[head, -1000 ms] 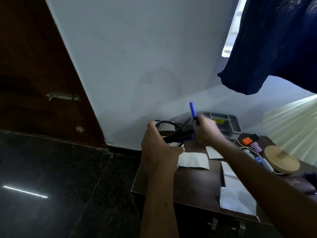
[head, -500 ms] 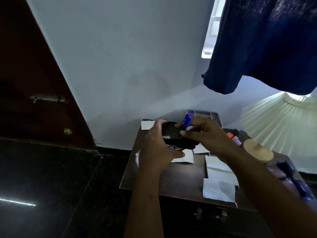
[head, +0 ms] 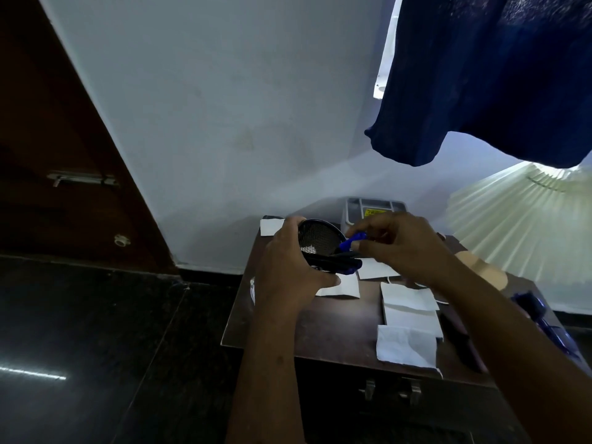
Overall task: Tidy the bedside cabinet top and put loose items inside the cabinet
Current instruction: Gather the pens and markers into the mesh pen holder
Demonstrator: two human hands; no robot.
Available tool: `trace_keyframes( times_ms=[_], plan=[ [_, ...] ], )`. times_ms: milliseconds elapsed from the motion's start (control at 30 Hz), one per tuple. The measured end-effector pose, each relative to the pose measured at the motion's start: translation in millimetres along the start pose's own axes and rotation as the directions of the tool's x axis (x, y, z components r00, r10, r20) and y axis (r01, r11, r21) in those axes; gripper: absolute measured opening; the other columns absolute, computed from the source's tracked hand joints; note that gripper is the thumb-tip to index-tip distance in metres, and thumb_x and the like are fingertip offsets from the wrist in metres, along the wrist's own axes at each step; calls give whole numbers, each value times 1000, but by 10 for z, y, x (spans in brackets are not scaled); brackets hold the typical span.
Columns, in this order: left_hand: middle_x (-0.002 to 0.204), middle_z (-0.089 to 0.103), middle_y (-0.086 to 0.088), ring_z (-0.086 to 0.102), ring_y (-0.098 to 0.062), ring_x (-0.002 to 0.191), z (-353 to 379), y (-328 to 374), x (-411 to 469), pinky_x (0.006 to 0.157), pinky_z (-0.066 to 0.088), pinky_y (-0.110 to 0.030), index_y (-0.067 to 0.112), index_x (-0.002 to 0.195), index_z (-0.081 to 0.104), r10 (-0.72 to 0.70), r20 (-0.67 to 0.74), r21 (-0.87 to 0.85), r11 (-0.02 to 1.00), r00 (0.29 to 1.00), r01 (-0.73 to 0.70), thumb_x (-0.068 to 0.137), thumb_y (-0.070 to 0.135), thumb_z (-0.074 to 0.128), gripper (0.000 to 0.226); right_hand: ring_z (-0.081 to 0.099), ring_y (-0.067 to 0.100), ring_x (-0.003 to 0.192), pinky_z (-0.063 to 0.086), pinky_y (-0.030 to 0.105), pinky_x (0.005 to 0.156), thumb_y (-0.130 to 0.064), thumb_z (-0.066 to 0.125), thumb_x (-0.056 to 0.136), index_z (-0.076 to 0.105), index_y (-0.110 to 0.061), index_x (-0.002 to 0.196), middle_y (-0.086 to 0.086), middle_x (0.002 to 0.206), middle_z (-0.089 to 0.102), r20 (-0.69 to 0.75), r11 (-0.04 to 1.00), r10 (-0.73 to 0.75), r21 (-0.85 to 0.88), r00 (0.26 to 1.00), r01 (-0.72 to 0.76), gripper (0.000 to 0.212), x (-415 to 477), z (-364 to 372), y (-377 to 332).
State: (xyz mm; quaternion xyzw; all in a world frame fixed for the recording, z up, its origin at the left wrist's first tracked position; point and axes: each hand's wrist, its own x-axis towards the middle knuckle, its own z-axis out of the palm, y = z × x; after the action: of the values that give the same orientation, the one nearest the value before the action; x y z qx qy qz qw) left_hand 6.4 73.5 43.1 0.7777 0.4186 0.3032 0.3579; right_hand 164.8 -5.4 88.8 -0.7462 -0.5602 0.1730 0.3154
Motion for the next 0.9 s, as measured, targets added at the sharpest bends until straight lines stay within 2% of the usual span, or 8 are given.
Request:
trace_keyframes(
  times_ms=[100,267,400,500,600,733,833,900],
  plan=[
    [108,53,12,54,-14,102,20,20,0,83,52,-32,24,120,46,8,8,30,1000,1000,-9,44,24,90,88,58,11,66,41,9,56,-15,66,85,72,-24,100,-1,76,67,-22,995,-25,-95,999,23,19,-76,74,-8],
    [123,55,3,51,-20,112,143,141,-31,85,49,-35,20,127,44,17,24,125,992,1000,-19,47,29,89,92,52,-1,68,38,1,62,-13,59,88,70,-20,111,-2,97,69,26,993,-26,-112,999,29,26,-222,151,22],
    [122,54,-1,52,-22,112,271,229,-65,86,50,-41,17,123,44,9,73,144,989,997,-19,50,29,88,85,57,7,71,50,20,72,-9,62,84,70,-17,109,5,105,70,40,994,47,-104,998,-42,28,-302,94,53],
    [121,54,-1,52,-22,109,342,249,-72,84,50,-38,18,120,44,13,90,164,986,996,-27,51,32,87,82,55,9,74,46,20,74,-9,60,85,71,-18,108,5,105,71,-14,984,56,-167,998,-58,27,-352,59,97],
    [117,55,2,53,-21,104,386,236,-91,77,49,-35,22,119,43,-5,86,189,982,996,-11,49,33,87,83,62,17,91,44,24,80,-13,55,88,68,-21,114,6,107,71,-76,961,21,-272,997,-41,30,-364,26,109],
    [119,55,0,53,-22,106,452,233,-109,80,47,-33,21,122,42,-4,107,225,974,994,-21,49,28,86,85,60,21,104,47,30,90,-17,50,92,62,-21,122,7,117,66,5,931,28,-365,1000,-25,33,-374,51,123],
    [115,54,1,52,-18,98,493,231,-119,76,47,-32,22,118,42,-4,145,192,981,989,-24,50,29,86,82,59,20,106,45,29,84,-27,51,93,64,-24,119,4,120,65,49,939,40,-342,998,-20,30,-416,28,170],
    [114,55,2,52,-17,97,515,232,-123,76,47,-30,22,119,42,-12,164,171,985,986,-17,50,32,86,83,59,19,105,44,27,79,-36,50,93,64,-25,118,2,119,65,85,969,60,-245,995,-38,30,-404,-33,226]
  ],
)
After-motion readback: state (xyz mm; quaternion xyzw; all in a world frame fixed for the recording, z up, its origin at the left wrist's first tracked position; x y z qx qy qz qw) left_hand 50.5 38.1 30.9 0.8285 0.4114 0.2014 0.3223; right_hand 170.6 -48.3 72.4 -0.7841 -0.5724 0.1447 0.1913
